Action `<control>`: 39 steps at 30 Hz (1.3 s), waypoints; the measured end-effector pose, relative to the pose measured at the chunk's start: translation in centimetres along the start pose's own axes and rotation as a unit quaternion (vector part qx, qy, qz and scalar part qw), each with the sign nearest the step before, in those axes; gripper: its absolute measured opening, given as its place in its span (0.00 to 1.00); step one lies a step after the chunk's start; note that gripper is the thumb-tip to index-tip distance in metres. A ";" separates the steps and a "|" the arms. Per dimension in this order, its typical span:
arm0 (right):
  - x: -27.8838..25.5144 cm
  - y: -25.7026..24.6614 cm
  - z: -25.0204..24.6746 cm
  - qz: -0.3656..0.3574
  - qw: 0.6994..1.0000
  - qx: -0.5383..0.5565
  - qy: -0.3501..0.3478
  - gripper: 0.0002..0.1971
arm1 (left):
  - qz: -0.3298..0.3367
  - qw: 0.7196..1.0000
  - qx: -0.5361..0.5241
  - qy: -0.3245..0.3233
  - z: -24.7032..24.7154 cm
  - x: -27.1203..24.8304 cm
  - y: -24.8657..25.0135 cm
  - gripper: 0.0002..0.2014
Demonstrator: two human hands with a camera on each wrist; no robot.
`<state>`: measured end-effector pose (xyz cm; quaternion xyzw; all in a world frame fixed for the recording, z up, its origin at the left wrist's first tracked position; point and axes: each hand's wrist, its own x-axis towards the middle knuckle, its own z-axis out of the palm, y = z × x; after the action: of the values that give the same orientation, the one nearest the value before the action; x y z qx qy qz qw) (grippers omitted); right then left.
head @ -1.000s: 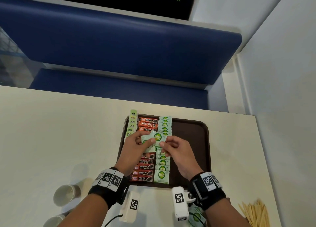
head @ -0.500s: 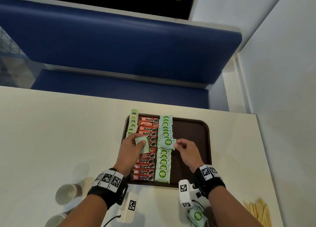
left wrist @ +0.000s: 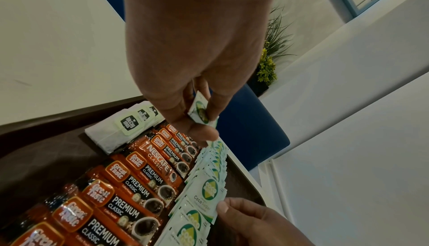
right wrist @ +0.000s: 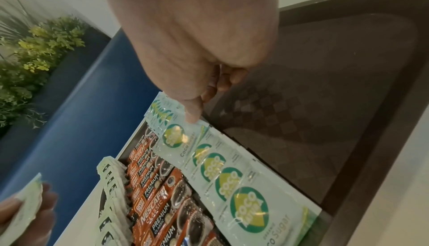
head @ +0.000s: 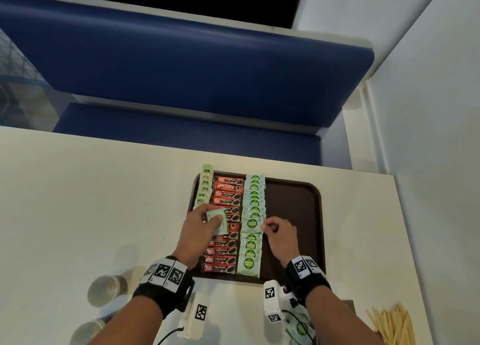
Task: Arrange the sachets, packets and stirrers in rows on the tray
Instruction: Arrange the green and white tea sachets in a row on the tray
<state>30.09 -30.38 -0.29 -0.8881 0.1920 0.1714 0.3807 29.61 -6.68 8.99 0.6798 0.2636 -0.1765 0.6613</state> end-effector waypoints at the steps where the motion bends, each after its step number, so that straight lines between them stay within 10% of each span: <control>1: -0.1 -0.1 0.1 0.004 1.000 0.001 0.001 0.09 | -0.001 1.000 0.000 0.000 0.0 0.0 0.0 0.08; 18: -2.2 -2.1 -2.3 0.028 0.993 0.107 0.036 0.03 | 0.002 0.999 -0.042 -0.031 0.4 -0.8 0.6 0.15; 26: -5.5 -6.1 -4.4 -0.022 0.954 0.257 -0.152 0.12 | 0.032 0.999 -0.009 -0.033 1.6 -1.2 0.6 0.09; 39: -4.2 -6.9 -5.9 -0.078 0.953 0.262 -0.133 0.06 | 0.083 0.993 0.054 -0.068 2.5 -0.8 0.5 0.09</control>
<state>30.61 -29.50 9.65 -0.7385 0.1077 0.2017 0.6343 29.55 -9.25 9.68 0.7205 0.1509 -0.1805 0.6523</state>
